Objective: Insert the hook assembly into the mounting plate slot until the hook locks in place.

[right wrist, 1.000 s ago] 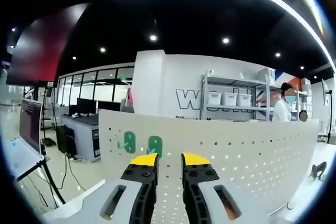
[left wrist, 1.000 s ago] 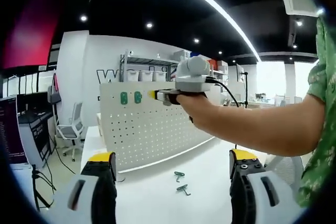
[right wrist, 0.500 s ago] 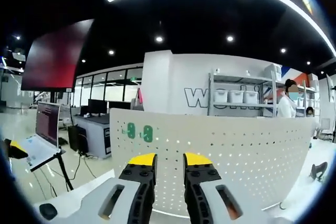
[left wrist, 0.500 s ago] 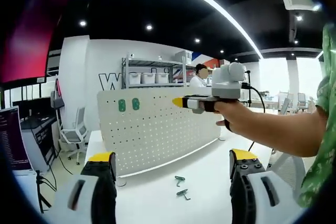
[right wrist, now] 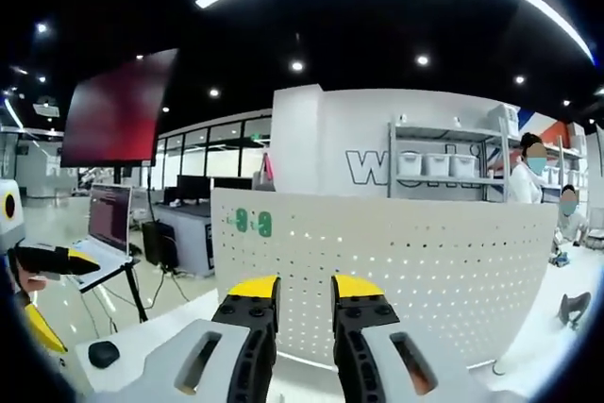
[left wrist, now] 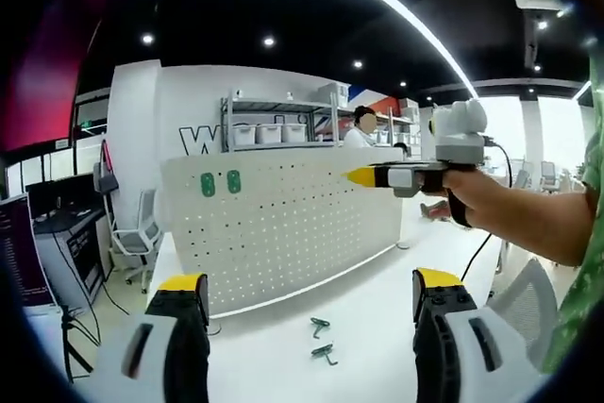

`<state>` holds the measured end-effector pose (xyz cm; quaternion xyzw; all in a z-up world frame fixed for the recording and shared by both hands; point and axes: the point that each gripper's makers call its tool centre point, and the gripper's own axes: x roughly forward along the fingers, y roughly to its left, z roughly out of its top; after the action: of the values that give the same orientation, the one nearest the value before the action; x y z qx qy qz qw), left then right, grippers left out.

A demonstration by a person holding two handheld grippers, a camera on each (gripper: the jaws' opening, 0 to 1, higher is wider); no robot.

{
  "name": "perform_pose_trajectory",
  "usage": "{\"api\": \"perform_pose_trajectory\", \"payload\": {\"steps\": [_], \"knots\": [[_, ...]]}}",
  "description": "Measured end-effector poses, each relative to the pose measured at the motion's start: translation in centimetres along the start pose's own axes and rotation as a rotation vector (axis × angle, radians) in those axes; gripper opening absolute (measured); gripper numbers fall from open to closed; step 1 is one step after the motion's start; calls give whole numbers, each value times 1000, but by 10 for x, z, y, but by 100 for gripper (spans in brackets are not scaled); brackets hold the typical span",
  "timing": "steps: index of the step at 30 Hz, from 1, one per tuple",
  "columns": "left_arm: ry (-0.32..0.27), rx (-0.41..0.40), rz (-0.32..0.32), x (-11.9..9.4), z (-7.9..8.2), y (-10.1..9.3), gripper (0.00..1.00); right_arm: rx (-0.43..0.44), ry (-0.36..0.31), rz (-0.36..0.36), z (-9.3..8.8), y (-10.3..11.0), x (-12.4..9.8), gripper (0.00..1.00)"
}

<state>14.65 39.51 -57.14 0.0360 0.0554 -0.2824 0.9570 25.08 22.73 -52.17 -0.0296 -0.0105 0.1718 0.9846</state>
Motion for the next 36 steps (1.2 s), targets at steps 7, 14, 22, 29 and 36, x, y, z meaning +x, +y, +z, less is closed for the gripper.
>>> {"api": "perform_pose_trajectory", "payload": {"steps": [7,14,22,29,36], "knots": [[4,-7,13,13,0,-17,92,-10,1,34,0,-13,-15,21],[20,-2,42,18,-1,-25,91,-2,-7,79,-2,-16,-19,22],[28,0,72,18,1,-23,91,6,2,143,-15,-6,-20,22],[32,9,80,19,1,-18,91,-19,86,212,-58,4,-18,22],[45,4,79,21,-4,-15,91,-41,195,301,-115,23,-13,22]]}}
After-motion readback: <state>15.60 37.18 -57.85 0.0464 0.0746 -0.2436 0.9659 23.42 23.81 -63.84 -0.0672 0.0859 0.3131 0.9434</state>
